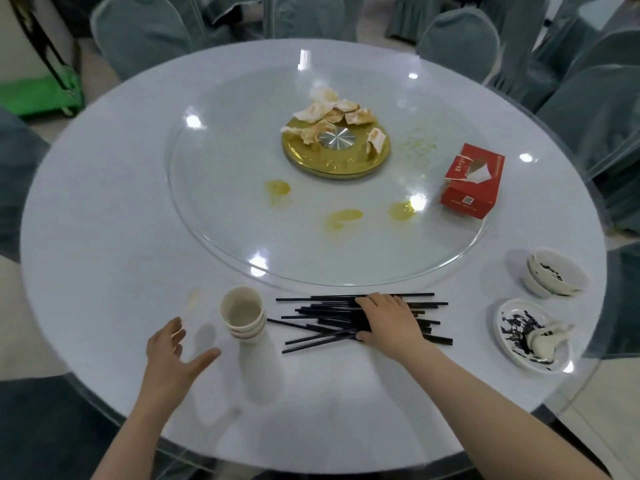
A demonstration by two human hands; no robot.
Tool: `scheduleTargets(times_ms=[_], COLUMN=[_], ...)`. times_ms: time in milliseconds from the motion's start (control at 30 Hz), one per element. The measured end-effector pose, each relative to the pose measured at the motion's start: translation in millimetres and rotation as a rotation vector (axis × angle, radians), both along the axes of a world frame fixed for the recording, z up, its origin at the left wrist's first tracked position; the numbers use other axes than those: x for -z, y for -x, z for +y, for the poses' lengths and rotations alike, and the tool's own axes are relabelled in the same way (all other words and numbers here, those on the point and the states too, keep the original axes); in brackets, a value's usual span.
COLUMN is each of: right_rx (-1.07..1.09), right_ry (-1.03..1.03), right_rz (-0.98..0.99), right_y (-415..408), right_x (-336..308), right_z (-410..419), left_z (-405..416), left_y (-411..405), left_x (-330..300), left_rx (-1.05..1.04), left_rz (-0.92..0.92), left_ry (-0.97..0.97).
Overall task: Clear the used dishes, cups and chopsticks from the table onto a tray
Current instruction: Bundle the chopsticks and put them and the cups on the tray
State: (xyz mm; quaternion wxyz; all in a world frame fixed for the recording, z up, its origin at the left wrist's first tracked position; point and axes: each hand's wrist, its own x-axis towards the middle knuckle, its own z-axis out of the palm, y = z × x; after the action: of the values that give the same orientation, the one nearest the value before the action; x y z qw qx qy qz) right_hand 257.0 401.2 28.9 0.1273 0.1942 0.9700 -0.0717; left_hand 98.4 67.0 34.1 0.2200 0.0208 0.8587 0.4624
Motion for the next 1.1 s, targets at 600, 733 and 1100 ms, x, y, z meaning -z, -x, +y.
scheduleTargets(times_ms=[600,733,1100], right_rx=[0.226,0.199,0.724], right_ry=[0.318,0.496,1.050], right_rz=[0.398,0.430,0.827], right_y=[37.1,48.0,28.2], right_x=[-89.0,-113.4,-138.1], right_z=[-62.4,-87.8,-74.1], left_z=[59.3,89.2,170.8], left_y=[7.1,-7.8,-39.4], left_x=[-93.2,-107.9,-124.2], left_rx=[0.093,0.234,0.704], left_rz=[0.287,0.311,0.377], left_ry=[-0.390,-0.407,-0.346])
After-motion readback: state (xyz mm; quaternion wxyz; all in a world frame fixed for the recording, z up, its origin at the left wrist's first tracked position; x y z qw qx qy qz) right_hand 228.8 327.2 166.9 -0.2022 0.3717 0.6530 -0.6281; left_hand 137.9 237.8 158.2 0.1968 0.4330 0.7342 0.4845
